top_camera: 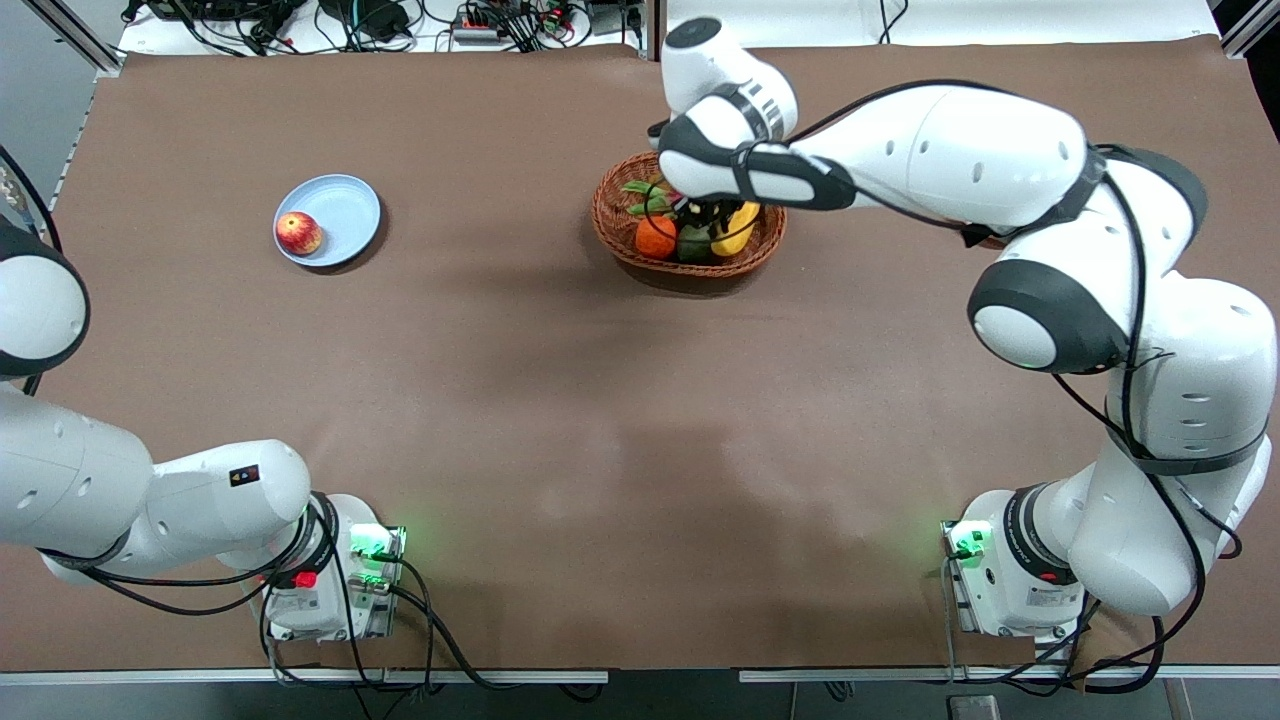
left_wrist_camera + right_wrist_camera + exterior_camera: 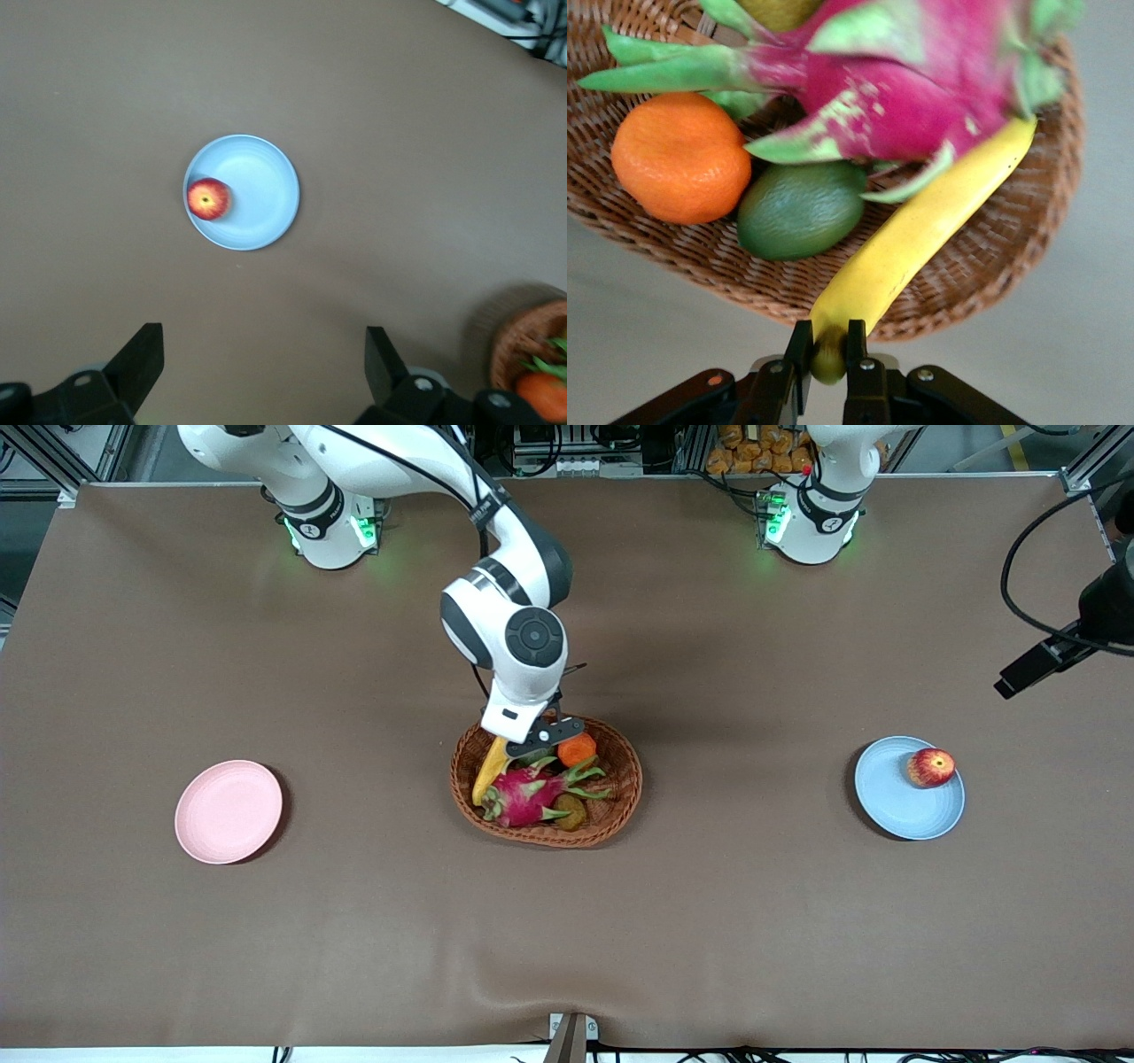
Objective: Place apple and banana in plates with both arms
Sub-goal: 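Lift the yellow banana with the right gripper and carry it to the pink plate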
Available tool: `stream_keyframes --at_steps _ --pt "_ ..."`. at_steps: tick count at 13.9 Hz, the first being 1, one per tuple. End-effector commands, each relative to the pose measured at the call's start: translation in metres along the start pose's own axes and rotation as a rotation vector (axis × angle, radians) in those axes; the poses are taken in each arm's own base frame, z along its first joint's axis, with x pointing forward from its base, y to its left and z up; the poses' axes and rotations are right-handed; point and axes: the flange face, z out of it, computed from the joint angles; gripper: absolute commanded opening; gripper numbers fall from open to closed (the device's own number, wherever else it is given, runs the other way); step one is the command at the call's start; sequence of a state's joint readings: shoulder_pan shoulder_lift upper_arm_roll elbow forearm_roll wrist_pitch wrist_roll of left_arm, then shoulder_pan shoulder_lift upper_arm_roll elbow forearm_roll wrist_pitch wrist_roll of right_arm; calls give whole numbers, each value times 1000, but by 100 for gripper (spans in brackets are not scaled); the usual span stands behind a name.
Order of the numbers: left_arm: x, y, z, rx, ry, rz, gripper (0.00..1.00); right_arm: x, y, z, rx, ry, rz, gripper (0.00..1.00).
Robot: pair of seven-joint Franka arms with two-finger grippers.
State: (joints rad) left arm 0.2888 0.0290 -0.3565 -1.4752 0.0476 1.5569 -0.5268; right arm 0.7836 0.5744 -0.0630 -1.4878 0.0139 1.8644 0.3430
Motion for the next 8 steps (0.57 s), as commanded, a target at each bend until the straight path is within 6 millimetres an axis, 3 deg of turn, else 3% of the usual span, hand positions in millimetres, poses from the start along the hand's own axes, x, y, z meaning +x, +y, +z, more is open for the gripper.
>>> stream_keyframes --at_steps 1,4,6,8 --pt "-2 2 -18 -41 -16 73 100 -27 17 -62 -4 1 21 0" --pt "0 -4 -20 -42 -10 161 100 -48 36 -104 4 -11 33 0" --pt "-7 -9 -35 -46 19 210 100 -44 73 -110 10 -29 76 0" --pt "-17 -14 -45 -32 14 233 100 -39 116 -103 1 -71 141 0"
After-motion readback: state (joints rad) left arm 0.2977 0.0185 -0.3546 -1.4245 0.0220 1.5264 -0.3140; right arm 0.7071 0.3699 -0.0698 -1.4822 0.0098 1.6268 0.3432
